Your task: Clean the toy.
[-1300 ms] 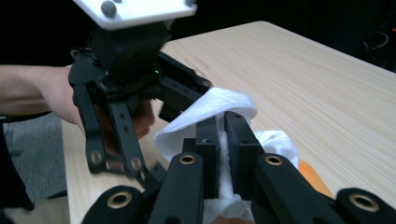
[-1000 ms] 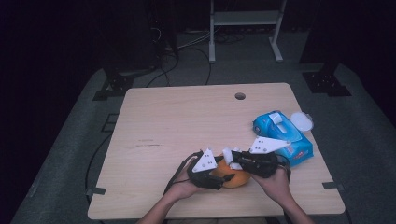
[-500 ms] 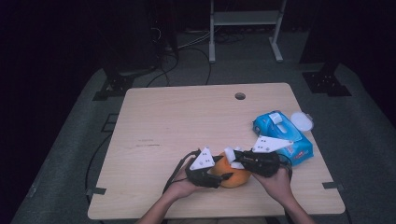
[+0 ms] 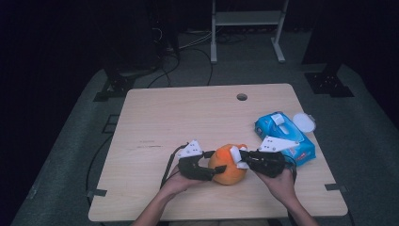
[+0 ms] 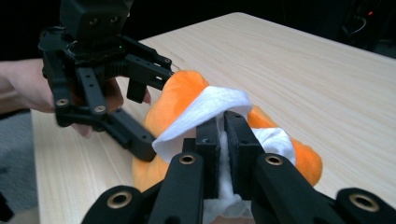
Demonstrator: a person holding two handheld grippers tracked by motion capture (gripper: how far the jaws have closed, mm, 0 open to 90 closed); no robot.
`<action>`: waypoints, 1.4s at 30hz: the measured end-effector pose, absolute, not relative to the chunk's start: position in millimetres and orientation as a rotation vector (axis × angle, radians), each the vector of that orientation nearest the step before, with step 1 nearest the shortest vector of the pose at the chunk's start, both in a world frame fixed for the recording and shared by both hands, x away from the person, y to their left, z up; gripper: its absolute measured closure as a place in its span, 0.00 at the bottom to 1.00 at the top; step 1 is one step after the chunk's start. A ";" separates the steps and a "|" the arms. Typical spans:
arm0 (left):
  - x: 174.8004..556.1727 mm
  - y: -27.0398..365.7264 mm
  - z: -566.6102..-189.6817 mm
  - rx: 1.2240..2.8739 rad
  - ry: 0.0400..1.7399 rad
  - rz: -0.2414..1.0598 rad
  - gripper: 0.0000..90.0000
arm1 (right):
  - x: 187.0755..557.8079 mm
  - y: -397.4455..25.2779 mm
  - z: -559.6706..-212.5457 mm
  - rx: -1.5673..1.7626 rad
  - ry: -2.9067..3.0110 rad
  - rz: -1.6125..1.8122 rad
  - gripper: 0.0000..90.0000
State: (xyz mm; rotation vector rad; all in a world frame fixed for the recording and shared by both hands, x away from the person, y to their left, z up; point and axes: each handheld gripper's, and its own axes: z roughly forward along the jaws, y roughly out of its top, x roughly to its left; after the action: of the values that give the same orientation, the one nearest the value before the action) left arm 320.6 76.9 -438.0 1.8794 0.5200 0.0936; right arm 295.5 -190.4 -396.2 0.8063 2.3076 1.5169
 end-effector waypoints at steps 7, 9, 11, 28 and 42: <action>317.5 79.9 -431.4 1.932 0.459 0.180 0.36 | 288.9 -176.1 -395.5 0.725 2.307 1.552 0.93; 319.3 82.3 -432.4 1.921 0.484 0.167 0.38 | 289.4 -176.7 -396.1 0.720 2.316 1.548 0.93; 321.6 84.7 -433.8 1.910 0.498 0.156 0.38 | 290.9 -178.5 -397.1 0.722 2.313 1.531 0.93; 323.4 84.5 -438.1 1.858 0.575 0.146 0.40 | 292.8 -182.7 -401.5 0.728 2.321 1.533 0.93; 308.0 75.8 -436.3 1.940 0.400 0.133 0.39 | 310.7 -211.8 -405.7 0.902 2.284 1.558 0.93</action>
State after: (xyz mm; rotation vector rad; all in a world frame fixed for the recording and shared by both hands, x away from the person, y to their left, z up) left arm 308.0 75.8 -436.3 1.9396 0.4003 0.1325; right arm 310.7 -211.8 -405.7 0.9020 2.2836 1.5579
